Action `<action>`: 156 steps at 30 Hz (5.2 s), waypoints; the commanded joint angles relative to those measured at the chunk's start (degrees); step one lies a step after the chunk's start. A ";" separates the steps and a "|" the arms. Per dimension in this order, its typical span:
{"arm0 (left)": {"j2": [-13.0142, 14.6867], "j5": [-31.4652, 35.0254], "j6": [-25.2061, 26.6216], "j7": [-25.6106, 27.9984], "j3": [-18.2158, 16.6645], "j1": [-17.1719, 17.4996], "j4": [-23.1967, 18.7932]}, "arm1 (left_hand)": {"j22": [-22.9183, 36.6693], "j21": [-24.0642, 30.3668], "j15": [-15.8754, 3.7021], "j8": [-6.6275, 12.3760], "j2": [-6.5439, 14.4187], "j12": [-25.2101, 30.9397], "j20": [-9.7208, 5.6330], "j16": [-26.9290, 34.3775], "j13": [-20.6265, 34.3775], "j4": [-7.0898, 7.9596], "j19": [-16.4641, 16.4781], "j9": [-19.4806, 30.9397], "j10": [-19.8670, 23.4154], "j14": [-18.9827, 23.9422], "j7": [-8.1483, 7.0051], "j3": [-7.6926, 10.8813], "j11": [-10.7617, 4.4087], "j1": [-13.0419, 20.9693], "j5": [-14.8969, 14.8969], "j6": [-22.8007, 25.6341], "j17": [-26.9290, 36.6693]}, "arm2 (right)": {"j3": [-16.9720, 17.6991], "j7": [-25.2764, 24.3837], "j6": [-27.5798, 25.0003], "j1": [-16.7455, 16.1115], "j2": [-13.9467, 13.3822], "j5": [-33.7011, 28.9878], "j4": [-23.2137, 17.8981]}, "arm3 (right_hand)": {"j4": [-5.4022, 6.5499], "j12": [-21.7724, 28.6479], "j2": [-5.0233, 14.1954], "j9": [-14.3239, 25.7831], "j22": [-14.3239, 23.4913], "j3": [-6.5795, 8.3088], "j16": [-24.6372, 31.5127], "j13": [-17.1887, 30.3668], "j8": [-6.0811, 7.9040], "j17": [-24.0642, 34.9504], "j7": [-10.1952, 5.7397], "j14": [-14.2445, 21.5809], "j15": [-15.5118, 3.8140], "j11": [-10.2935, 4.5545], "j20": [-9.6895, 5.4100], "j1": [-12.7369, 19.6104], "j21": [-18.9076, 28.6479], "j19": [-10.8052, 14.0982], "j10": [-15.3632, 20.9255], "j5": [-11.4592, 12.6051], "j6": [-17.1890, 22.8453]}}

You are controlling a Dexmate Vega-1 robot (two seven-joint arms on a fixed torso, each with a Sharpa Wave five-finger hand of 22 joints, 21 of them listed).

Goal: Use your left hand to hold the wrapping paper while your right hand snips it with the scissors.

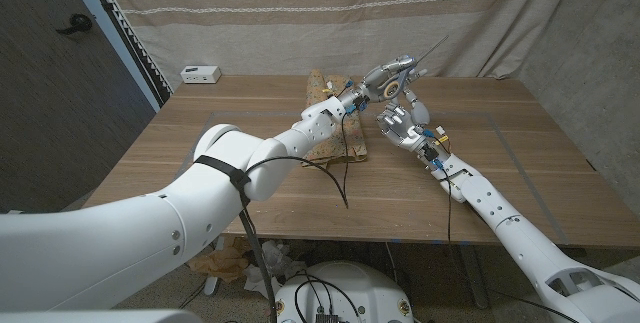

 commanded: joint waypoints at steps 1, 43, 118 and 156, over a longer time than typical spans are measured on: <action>-0.01 0.23 0.03 0.25 -0.70 -0.04 0.00 | 0.21 -0.30 -0.21 0.30 4.41 0.50 -7.67 0.37 0.12 -0.02 0.60 0.05 0.42 0.36 0.31 -0.22 -0.51 4.23 0.10 0.10 0.25 | -0.22 -0.94 1.25 -0.24 -0.44 -1.13 -0.96 | -0.87 -0.29 0.77 0.15 0.14 2.46 -0.20 0.35 -0.39 0.49 22.50 -0.62 0.03 0.29 -2.81 0.32 -0.26 0.35 -0.09 1.98 24.25; 1.52 3.32 -12.10 2.15 5.77 0.58 -0.33 | 0.23 -2.25 -0.22 0.72 4.52 1.10 -7.66 0.27 -0.36 -0.09 1.55 -0.14 0.04 0.23 0.18 -0.20 -0.27 4.41 0.03 0.91 0.31 | -1.91 3.09 -4.54 1.34 -0.41 1.38 2.00 | -19.99 1.39 -8.69 1.10 11.97 11.44 4.61 0.83 -0.22 -6.63 19.49 8.01 -0.03 -5.80 -2.63 30.24 15.26 7.36 5.01 -9.94 25.56; 2.38 -0.89 -9.55 -1.71 2.79 1.09 -0.23 | 0.30 -4.32 -0.24 1.00 4.44 2.48 -7.69 0.30 -0.93 -0.12 2.76 -0.23 -0.25 0.10 0.10 -0.59 -0.37 4.73 -0.08 0.66 0.57 | -0.62 4.12 -6.17 1.18 0.45 0.89 4.53 | -17.27 -1.56 -7.66 24.74 -10.99 -6.22 4.17 18.04 10.79 -0.49 16.09 -19.80 -0.20 -5.00 -2.24 45.24 4.77 -19.26 -25.17 -1.77 41.54; 3.86 -0.22 -15.68 -2.79 5.15 1.79 -0.60 | 0.32 -4.56 -0.25 1.58 4.16 2.86 -7.66 0.50 -1.23 -0.31 3.28 -0.42 -0.02 0.38 0.22 -0.46 -0.10 5.02 -0.03 1.99 0.84 | -1.12 1.41 -1.31 1.87 -3.05 -3.72 2.18 | -16.59 4.79 -7.90 12.70 -7.35 -15.23 11.35 12.90 -0.18 -3.63 17.39 -6.55 -0.37 -5.76 -2.28 42.17 19.33 -9.90 -5.07 0.19 37.08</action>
